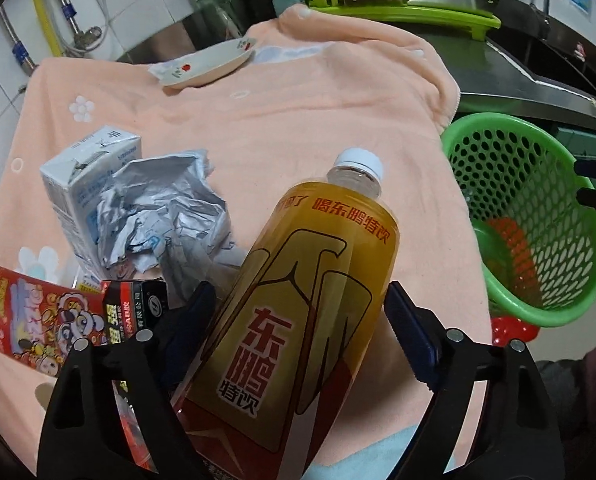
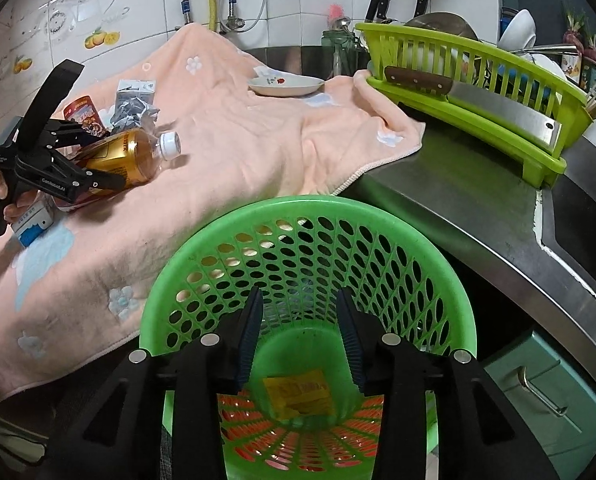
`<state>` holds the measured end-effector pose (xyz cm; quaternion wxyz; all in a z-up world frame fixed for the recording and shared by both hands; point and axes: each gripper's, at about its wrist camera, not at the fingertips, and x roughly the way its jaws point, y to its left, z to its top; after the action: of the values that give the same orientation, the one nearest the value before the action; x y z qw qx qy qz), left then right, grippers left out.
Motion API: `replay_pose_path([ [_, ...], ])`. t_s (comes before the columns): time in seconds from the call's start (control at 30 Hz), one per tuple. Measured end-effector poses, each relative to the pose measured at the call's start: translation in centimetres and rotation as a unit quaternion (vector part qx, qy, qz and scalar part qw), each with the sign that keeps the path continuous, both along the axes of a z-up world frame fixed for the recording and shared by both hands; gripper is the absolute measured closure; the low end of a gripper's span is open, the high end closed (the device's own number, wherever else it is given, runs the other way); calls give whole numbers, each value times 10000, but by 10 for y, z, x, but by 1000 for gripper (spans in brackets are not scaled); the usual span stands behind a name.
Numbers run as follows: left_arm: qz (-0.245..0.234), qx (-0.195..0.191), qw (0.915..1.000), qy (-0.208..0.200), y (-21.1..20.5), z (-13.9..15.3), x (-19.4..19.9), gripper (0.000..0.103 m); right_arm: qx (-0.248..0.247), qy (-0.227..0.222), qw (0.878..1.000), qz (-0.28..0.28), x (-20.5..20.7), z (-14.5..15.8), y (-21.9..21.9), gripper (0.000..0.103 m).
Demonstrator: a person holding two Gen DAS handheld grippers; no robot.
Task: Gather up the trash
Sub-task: 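Grasp the gold Dongpeng bottle with the left gripper and drop it into the basket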
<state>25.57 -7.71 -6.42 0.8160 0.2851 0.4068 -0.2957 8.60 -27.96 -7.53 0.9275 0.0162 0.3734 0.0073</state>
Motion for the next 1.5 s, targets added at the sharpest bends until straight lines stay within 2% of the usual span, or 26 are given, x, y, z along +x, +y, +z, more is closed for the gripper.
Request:
replay_pose_path([
  [0.27, 121, -405, 9990, -125, -10, 22, -30, 24, 156, -170, 9997, -72, -10, 9, -7, 65],
  [0.4, 86, -668, 9977, -47, -20, 32, -46, 24, 194, -319, 9992, -127, -17, 16, -12, 65],
  [0.63, -155, -1145, 9931, 186, -49, 35, -73, 25, 246, -537, 9979, -267, -34, 27, -22, 64],
  [0.83, -501, -1599, 9850, 409, -75, 32, -94, 25, 295, -689, 9963, -432, -47, 32, -36, 64],
  [0.97, -607, -1634, 9830, 569, -96, 21, -101, 25, 329, -745, 9952, -538, -55, 30, -43, 61],
  [1.2, -691, -1458, 9843, 715, -136, 4, -109, 25, 418, -758, 9938, -697, -64, 26, -60, 61],
  [1.5, -498, -1524, 9819, 1013, -166, -16, -111, 24, 446, -830, 9923, -799, -74, 27, -68, 57],
])
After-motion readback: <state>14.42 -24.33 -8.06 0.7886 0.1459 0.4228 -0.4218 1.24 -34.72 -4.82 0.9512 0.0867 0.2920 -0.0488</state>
